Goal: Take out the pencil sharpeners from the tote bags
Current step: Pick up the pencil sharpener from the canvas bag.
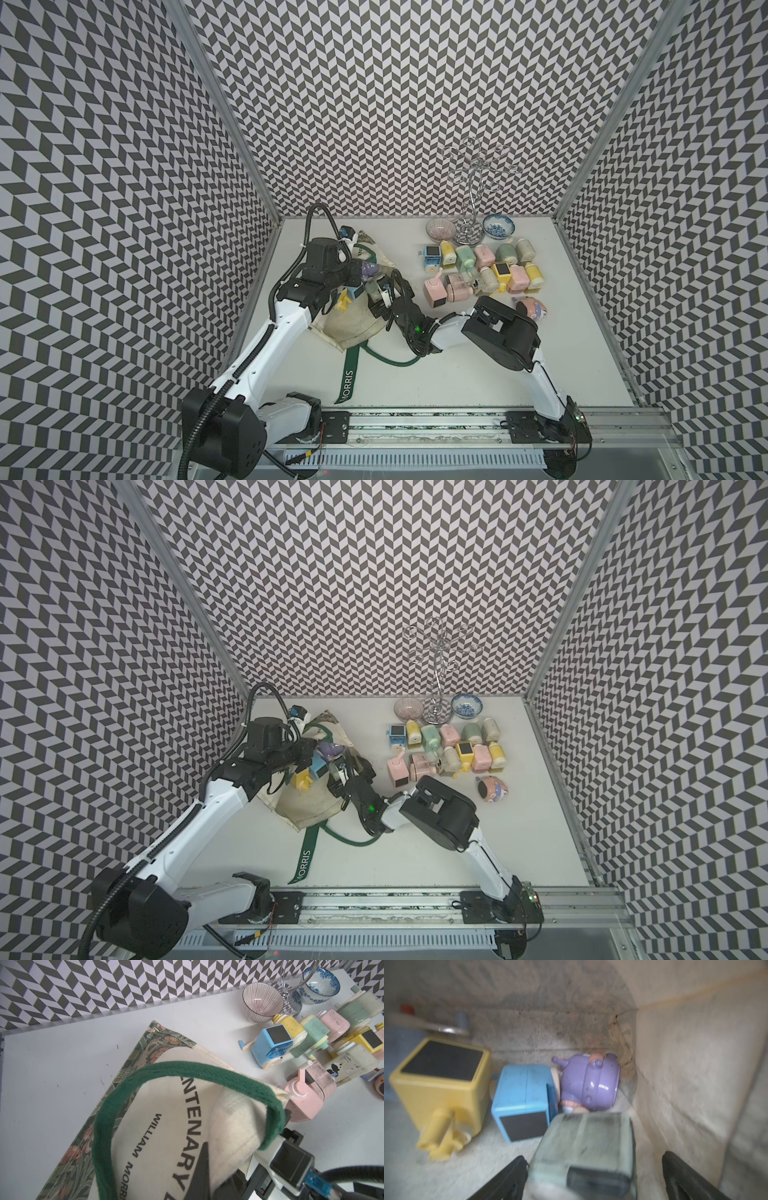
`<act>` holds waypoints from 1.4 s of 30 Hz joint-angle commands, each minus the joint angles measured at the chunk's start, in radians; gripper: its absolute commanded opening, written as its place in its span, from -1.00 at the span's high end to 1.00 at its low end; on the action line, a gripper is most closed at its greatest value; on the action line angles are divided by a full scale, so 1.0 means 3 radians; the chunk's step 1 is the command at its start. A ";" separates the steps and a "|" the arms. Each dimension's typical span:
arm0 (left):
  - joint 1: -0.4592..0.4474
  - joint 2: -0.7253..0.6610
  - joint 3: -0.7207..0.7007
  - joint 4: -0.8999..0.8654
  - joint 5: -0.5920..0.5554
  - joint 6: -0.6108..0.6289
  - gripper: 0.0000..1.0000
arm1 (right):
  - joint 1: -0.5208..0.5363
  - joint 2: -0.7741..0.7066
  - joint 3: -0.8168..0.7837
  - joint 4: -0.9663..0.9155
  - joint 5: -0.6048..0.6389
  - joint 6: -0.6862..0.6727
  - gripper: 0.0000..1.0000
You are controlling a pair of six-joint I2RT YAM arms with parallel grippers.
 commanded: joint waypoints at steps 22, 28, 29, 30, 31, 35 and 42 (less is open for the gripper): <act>-0.0003 0.0017 0.0197 0.0024 0.0162 -0.0010 1.00 | -0.0015 0.0273 0.0430 -0.0825 -0.0529 0.0365 -0.99; -0.0001 0.0014 0.0176 0.0039 0.0166 -0.0011 1.00 | -0.0013 0.0277 0.0497 -0.0968 -0.0615 0.0316 -0.99; -0.0004 0.0014 0.0171 0.0039 0.0167 -0.0007 1.00 | -0.0012 0.0288 0.0517 -0.0995 -0.0614 0.0317 -0.99; -0.0001 0.0020 0.0167 0.0034 0.0165 -0.0009 1.00 | -0.0012 0.0294 0.0535 -0.1022 -0.0606 0.0325 -0.99; -0.0003 0.0015 0.0166 0.0034 0.0167 -0.0007 1.00 | -0.0008 0.0303 0.0554 -0.1055 -0.0591 0.0327 -1.00; -0.0003 0.0005 0.0144 0.0044 0.0157 -0.0004 1.00 | -0.0008 0.0309 0.0607 -0.1167 -0.0565 0.0347 -0.87; 0.0000 0.0010 0.0147 0.0042 0.0152 -0.0002 1.00 | -0.0012 0.0106 0.0601 -0.1430 -0.0604 0.0422 -0.74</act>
